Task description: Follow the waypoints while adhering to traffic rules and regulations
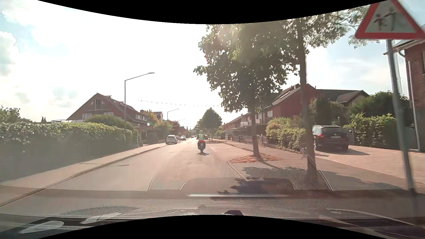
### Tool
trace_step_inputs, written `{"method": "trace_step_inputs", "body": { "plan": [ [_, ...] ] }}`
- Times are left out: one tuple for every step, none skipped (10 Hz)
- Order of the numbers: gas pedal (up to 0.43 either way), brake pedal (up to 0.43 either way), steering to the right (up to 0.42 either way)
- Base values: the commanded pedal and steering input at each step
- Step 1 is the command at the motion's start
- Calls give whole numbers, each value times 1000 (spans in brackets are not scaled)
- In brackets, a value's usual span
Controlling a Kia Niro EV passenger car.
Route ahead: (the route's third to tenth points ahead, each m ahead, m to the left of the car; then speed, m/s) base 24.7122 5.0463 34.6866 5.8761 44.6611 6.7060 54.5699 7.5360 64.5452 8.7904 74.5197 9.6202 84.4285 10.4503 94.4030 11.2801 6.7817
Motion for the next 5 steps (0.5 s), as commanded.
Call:
{"method": "trace_step_inputs", "body": {
  "plan": [
    [138,0,-49],
    [150,0,-62],
    [157,0,-65],
    [157,0,-63],
    [157,0,-63]
  ]
}}
